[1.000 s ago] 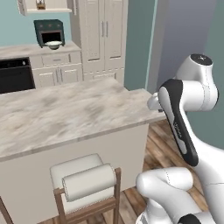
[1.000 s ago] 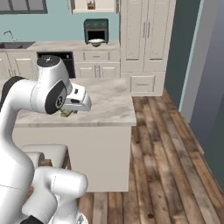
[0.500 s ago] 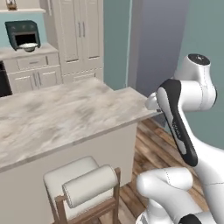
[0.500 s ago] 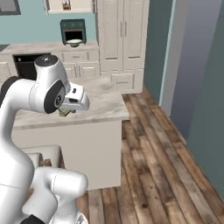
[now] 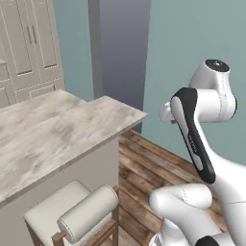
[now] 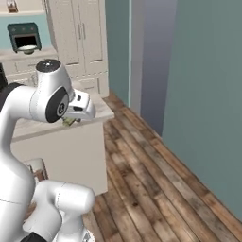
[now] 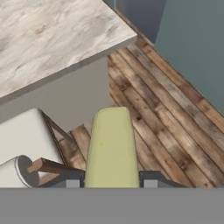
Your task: Pick the egg and butter from the fridge and place them by the bowl for mixing.
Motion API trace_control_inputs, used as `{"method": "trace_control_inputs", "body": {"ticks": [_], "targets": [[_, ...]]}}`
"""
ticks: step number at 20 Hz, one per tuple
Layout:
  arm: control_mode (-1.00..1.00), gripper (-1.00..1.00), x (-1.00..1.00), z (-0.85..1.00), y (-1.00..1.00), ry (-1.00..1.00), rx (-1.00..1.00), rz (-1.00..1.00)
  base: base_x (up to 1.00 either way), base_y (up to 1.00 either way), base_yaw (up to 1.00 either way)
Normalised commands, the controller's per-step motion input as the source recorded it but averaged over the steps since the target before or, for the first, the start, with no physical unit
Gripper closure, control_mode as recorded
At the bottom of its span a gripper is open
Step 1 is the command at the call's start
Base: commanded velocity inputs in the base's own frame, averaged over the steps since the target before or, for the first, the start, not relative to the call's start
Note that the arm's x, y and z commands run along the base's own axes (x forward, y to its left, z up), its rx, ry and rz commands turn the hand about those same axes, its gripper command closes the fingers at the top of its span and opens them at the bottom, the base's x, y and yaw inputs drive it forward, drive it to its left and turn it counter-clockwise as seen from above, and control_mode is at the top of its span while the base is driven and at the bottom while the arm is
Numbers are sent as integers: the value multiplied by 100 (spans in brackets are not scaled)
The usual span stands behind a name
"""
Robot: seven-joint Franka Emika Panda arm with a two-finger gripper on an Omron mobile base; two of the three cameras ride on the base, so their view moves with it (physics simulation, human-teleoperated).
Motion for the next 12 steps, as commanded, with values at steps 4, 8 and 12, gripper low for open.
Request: {"method": "trace_control_inputs", "body": {"ticks": [4,8,12], "targets": [[100,100,0,0,0,0,0,0,33,-18,-34],[100,100,0,0,0,0,0,0,58,-13,-25],[100,100,0,0,0,0,0,0,69,-14,-12]]}}
